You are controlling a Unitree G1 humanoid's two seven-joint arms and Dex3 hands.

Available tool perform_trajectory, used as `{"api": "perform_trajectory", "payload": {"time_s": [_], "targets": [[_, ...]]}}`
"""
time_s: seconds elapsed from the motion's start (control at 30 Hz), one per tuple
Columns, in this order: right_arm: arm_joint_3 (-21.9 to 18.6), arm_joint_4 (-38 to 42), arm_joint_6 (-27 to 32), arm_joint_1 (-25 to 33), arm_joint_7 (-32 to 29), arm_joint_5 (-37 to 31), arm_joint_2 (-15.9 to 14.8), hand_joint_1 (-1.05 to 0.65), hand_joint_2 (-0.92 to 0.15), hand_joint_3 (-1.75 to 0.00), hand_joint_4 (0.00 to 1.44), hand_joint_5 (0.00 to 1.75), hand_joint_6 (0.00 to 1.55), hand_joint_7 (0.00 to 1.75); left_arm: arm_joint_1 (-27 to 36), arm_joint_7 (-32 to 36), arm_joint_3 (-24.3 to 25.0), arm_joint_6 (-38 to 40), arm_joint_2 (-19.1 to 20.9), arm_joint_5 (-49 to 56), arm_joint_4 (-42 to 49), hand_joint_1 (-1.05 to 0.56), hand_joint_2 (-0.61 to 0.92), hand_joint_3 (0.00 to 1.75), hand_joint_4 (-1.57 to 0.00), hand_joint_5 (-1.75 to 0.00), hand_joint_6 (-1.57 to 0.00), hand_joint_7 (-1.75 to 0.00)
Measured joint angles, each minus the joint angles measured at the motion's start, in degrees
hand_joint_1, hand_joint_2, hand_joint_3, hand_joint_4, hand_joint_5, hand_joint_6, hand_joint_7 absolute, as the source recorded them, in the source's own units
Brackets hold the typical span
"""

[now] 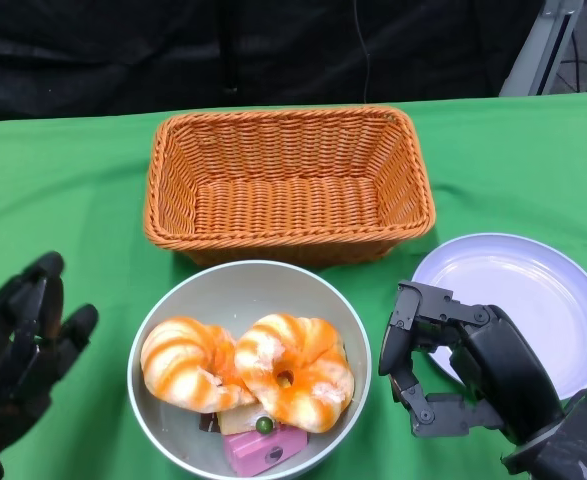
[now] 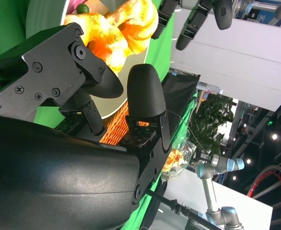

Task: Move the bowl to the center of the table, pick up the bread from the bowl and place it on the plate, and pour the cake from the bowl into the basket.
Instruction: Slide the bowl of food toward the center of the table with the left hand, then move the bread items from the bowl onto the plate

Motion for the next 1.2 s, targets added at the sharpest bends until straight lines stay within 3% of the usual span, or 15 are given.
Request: {"api": "perform_trajectory", "payload": {"time_s": [0.1,0.17,0.23,0.4,0.53,0.63,0.67,0.7,0.8,0.97,1.03,1.07,1.2], "targets": [[-0.03,0.00,-0.01,0.00,-0.08,-0.08,-0.01,-0.05,-0.50,-1.28,0.81,1.75,0.66,1.57,0.04,0.53,-0.25,-6.97,-0.04,3.64,1.65,-0.66,0.92,0.33,-0.30,-0.14,-0.25,-0.08],[-0.11,0.00,-0.02,0.00,-0.15,-0.07,-0.07,-0.05,-0.52,-1.24,0.79,1.75,0.67,1.53,0.02,0.31,0.04,-10.81,-0.04,4.60,3.87,-0.62,0.92,0.27,-0.47,-0.23,-0.39,-0.12],[-0.26,0.00,-0.03,0.01,-0.15,0.00,-0.08,-0.04,-0.53,-1.22,0.78,1.74,0.68,1.51,0.01,-0.93,0.78,-13.61,0.07,4.55,6.32,-0.60,0.92,0.25,-0.53,-0.26,-0.47,-0.14],[-0.81,-0.35,0.52,0.44,0.02,1.19,-0.14,0.01,-0.55,-1.18,0.79,1.66,0.72,1.38,-0.24,-5.60,2.68,-21.53,1.97,4.46,12.21,-0.37,0.92,0.17,-0.72,-0.34,-0.71,-0.17],[-1.14,-0.83,1.46,0.85,1.32,2.67,-0.59,-0.01,-0.63,-0.97,0.79,1.52,0.75,1.15,-0.58,-7.48,4.26,-25.11,3.20,4.01,14.68,-0.19,0.92,0.16,-0.83,-0.41,-0.86,-0.22],[-1.34,-1.46,1.56,1.10,2.78,4.17,-1.11,-0.02,-0.67,-0.87,0.78,1.49,0.76,1.09,-0.58,-7.89,4.43,-26.47,3.80,4.10,15.23,-0.16,0.92,0.17,-0.85,-0.43,-0.89,-0.22],[-1.38,-1.54,1.61,1.14,3.35,4.75,-1.26,-0.06,-0.69,-0.77,0.76,1.38,0.75,0.97,-0.58,-8.03,4.40,-26.91,3.86,4.11,15.47,-0.10,0.92,0.24,-0.85,-0.61,-0.96,-0.29],[-1.43,-1.60,1.68,1.16,4.10,5.40,-1.57,-0.08,-0.73,-0.65,0.76,1.31,0.76,0.85,-0.57,-8.53,4.40,-27.45,3.94,4.11,15.92,-0.06,0.92,0.29,-0.76,-0.88,-0.97,-0.39],[-1.88,-2.75,2.88,1.33,6.20,6.23,-3.30,-0.20,-0.89,-0.24,0.66,1.11,0.75,0.57,-0.13,-10.09,4.32,-29.92,3.96,4.46,17.65,0.01,0.88,0.49,-0.71,-1.33,-0.89,-0.84],[-2.13,-6.51,5.07,1.64,7.61,4.39,-6.38,-0.39,-0.92,-0.12,0.62,0.82,0.73,0.28,0.23,-10.53,3.77,-36.03,3.88,6.31,21.35,-0.02,0.80,0.65,-0.69,-1.51,-0.78,-1.12],[-2.07,-7.63,5.72,1.63,7.75,3.55,-7.18,-0.40,-0.92,-0.11,0.62,0.80,0.74,0.25,0.19,-10.68,3.39,-37.62,3.83,7.02,22.27,-0.02,0.79,0.67,-0.69,-1.52,-0.77,-1.14],[-1.89,-8.87,7.27,1.78,8.12,3.10,-7.58,-0.57,-0.92,-0.11,0.56,0.65,0.63,0.15,0.09,-10.67,3.21,-38.43,3.83,7.32,22.85,-0.04,0.79,0.68,-0.67,-1.51,-0.75,-1.13],[-0.23,-17.58,16.32,2.03,10.94,0.44,-11.79,-0.77,-0.92,-0.10,0.48,0.48,0.50,0.03,-1.01,-10.67,2.09,-41.34,3.69,8.17,25.35,-0.06,0.78,0.67,-0.67,-1.51,-0.76,-1.10]]}}
